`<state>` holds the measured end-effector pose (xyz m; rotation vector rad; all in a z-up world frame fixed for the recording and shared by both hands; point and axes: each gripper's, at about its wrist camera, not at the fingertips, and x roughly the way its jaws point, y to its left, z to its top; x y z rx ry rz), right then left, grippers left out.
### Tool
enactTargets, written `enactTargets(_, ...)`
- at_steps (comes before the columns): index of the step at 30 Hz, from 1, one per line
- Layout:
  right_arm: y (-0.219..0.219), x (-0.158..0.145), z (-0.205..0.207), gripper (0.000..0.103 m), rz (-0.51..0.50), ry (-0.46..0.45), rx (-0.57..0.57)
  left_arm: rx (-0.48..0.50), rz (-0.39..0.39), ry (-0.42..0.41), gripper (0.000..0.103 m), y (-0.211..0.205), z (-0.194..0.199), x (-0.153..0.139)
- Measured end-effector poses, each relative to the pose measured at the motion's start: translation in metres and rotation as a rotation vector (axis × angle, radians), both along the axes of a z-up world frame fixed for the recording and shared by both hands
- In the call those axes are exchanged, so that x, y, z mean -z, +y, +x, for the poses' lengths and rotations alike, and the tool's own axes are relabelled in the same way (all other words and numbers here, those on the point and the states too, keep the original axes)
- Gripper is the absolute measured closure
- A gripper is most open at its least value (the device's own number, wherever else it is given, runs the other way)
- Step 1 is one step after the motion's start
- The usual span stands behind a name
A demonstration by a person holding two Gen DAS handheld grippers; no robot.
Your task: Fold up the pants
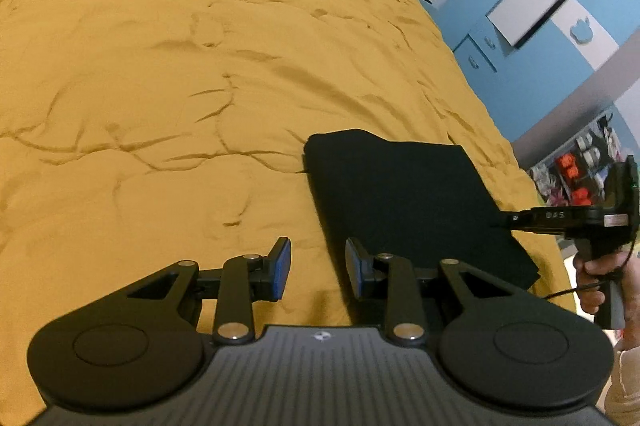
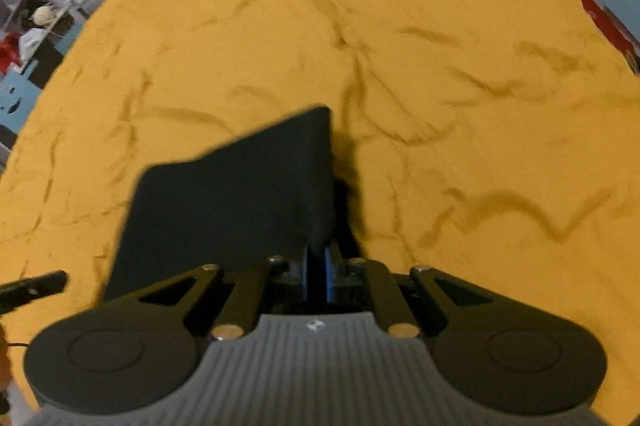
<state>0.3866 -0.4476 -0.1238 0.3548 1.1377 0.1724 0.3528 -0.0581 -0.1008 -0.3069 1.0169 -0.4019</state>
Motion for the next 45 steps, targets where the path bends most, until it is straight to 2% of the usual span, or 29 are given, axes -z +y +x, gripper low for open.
enactTargets(4,0.003,-0.016,-0.013,0.085,-0.103,-0.071,-0.009,0.030,0.051,-0.052,0.070,-0.012,0.002,-0.004)
enactTargets(7,0.017,-0.043,-0.040,0.085,-0.175,-0.181,-0.051,0.063,0.090,-0.080,0.071,-0.026,0.008,-0.006)
enactTargets(9,0.033,-0.050,-0.061,0.084,-0.165,-0.257,-0.099,0.109,0.105,-0.110,0.072,-0.040,0.006,-0.008)
enactTargets(10,0.041,-0.050,-0.068,0.079,-0.168,-0.280,-0.125,0.143,0.110,-0.131,0.072,-0.049,0.001,-0.008)
enactTargets(12,0.059,-0.041,-0.086,0.068,-0.245,-0.324,-0.171,0.215,0.134,-0.171,0.073,-0.069,-0.014,-0.008)
enactTargets(15,0.072,-0.018,-0.105,0.052,-0.392,-0.349,-0.190,0.292,0.206,-0.187,0.073,-0.089,-0.040,0.000)
enactTargets(16,0.072,-0.012,-0.110,0.052,-0.402,-0.346,-0.195,0.312,0.216,-0.185,0.073,-0.093,-0.048,0.003)
enactTargets(18,0.064,0.000,-0.120,0.052,-0.358,-0.331,-0.183,0.333,0.263,-0.174,0.073,-0.097,-0.063,0.011)
enactTargets(21,0.050,0.019,-0.128,0.044,-0.305,-0.316,-0.148,0.345,0.305,-0.157,0.072,-0.093,-0.080,0.027)
enactTargets(23,0.046,0.028,-0.133,0.039,-0.304,-0.321,-0.149,0.350,0.311,-0.169,0.067,-0.090,-0.090,0.027)
enactTargets(27,0.046,0.026,-0.147,0.039,-0.322,-0.317,-0.154,0.389,0.313,-0.160,0.057,-0.086,-0.105,0.024)
enactTargets(29,0.048,0.023,-0.153,0.039,-0.364,-0.303,-0.174,0.402,0.325,-0.160,0.056,-0.083,-0.115,0.023)
enactTargets(33,0.038,0.002,-0.162,0.050,-0.335,-0.343,-0.137,0.380,0.276,-0.178,0.056,-0.068,-0.116,0.009)
enactTargets(36,0.031,-0.018,-0.160,0.061,-0.293,-0.399,-0.105,0.335,0.217,-0.199,0.056,-0.058,-0.099,-0.007)
enactTargets(38,0.032,-0.026,-0.149,0.069,-0.290,-0.430,-0.104,0.276,0.193,-0.215,0.056,-0.053,-0.078,-0.015)
enactTargets(40,0.034,-0.028,-0.132,0.084,-0.292,-0.443,-0.111,0.217,0.161,-0.233,0.056,-0.049,-0.051,-0.020)
enactTargets(42,0.037,-0.026,-0.112,0.095,-0.287,-0.443,-0.117,0.174,0.122,-0.240,0.056,-0.049,-0.026,-0.019)
enactTargets(45,0.039,-0.021,-0.079,0.100,-0.254,-0.437,-0.109,0.139,0.083,-0.238,0.060,-0.052,0.007,-0.011)
